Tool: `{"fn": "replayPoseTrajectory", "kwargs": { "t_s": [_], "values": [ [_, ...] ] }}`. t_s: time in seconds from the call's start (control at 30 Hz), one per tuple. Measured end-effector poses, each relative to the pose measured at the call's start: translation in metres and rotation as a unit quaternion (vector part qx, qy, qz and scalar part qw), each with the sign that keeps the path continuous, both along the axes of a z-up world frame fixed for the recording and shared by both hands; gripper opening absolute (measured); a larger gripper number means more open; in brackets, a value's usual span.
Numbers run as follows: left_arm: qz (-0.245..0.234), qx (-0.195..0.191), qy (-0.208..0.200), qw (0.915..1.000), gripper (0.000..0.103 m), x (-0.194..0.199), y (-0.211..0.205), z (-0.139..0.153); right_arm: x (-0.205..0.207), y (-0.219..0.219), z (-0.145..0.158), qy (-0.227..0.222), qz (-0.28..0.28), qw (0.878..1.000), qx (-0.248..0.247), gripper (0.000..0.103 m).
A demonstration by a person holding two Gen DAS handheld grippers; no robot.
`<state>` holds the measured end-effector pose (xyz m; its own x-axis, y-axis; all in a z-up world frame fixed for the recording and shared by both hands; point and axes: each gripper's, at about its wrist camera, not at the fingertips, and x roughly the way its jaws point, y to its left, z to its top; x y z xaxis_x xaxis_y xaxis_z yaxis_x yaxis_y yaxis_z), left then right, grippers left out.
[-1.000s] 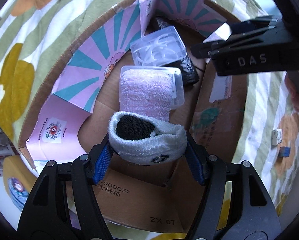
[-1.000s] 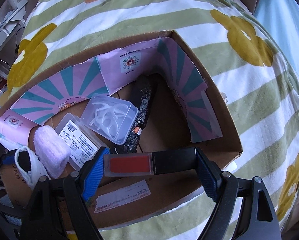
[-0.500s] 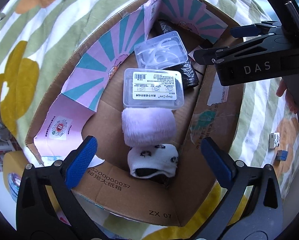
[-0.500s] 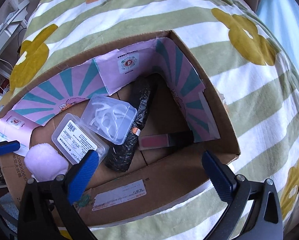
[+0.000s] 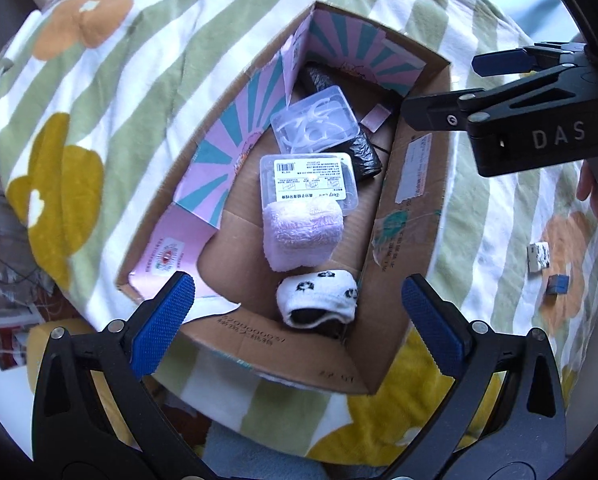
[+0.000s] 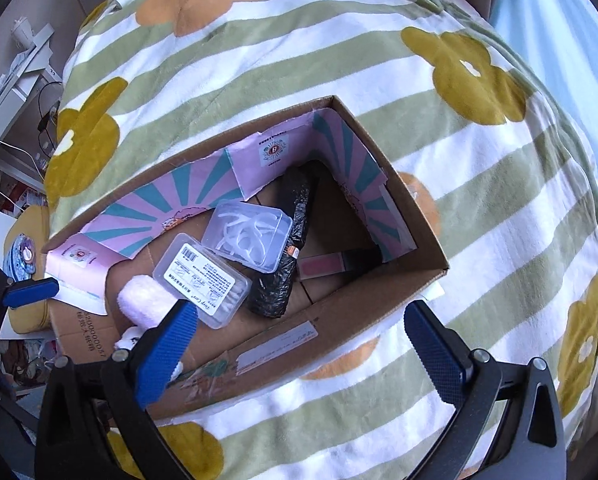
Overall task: Organize objects
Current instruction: 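Lower the sock and lipstick into the cardboard box and open both tools, then move both tools toward the white tissue pack and blue cube box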
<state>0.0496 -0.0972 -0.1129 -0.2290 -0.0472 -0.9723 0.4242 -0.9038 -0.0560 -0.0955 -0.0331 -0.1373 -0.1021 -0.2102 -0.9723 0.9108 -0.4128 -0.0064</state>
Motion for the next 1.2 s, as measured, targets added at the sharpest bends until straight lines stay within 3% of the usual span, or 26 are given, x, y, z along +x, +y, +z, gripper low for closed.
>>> {"fn": "replayPoseTrajectory", "kwargs": {
  "t_s": [0.37,0.6,0.7,0.83,1.07,1.2],
  "values": [
    [-0.071,-0.005,0.059,0.9957,0.103,-0.003,-0.010,0.070,0.028,0.042,0.091,0.018,-0.085,0.995,-0.043,0.103],
    [-0.119,0.000,0.106,0.9872,0.103,-0.020,-0.001,0.106,0.043,0.085,0.136,0.049,-0.178,0.980,-0.072,0.102],
    [-0.150,-0.020,0.122,0.9809,0.103,-0.029,0.010,0.118,0.047,0.113,0.144,0.048,-0.242,0.966,-0.075,0.102],
    [-0.210,-0.052,0.148,0.9651,0.103,-0.041,0.029,0.132,0.057,0.157,0.149,0.048,-0.332,0.938,-0.087,0.102],
    [-0.286,-0.047,0.169,0.9419,0.103,-0.059,0.066,0.138,0.088,0.215,0.155,0.114,-0.428,0.893,-0.081,0.102],
    [-0.307,-0.029,0.177,0.9345,0.103,-0.064,0.084,0.137,0.097,0.230,0.151,0.122,-0.453,0.880,-0.071,0.102]
  ]
}}
